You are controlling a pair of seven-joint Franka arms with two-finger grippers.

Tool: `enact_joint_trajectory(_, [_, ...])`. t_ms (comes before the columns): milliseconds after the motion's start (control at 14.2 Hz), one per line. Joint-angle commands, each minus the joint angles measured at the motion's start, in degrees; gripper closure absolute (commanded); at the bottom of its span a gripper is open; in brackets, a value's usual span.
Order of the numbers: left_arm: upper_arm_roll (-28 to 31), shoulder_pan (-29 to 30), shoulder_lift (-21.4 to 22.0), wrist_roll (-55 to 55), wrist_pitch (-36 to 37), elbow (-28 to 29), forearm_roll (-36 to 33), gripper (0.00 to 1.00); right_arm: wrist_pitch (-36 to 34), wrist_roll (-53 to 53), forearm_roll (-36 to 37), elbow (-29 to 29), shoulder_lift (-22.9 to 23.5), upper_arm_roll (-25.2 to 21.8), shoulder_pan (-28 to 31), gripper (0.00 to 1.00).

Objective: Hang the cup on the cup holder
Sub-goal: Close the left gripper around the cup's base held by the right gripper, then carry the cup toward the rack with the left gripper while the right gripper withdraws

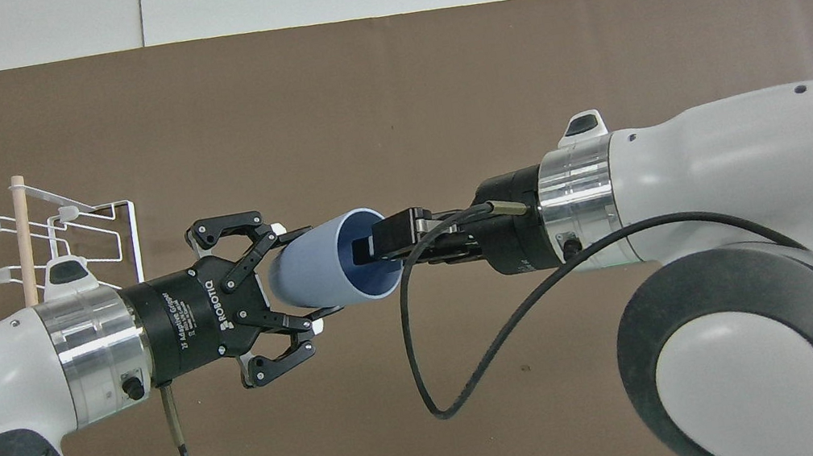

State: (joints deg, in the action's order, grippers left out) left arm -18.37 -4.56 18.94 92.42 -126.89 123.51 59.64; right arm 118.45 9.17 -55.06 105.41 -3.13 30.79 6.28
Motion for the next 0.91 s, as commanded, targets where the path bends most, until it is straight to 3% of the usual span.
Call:
enact_joint_trajectory(0, [-0.09, 1.84, 1.27, -2.32, 1.29, 1.20, -3.46, 1.00, 0.73, 0.50, -0.31, -0.20, -0.21, 0.41, 0.58, 0.00])
enact_joint_trajectory(563, [-0.09, 8.95, 0.40, -12.42, 3.40, 0.42, -24.02, 1.00, 0.73, -2.64, 2.22, -0.29, -0.04, -1.52, 0.93, 0.00])
enact_joint_trajectory(845, [-0.09, 9.13, -2.76, -13.14, 5.15, -5.02, -36.67, 1.00, 0.03, -8.81, 7.84, -0.20, 0.14, -5.38, 1.02, 0.00])
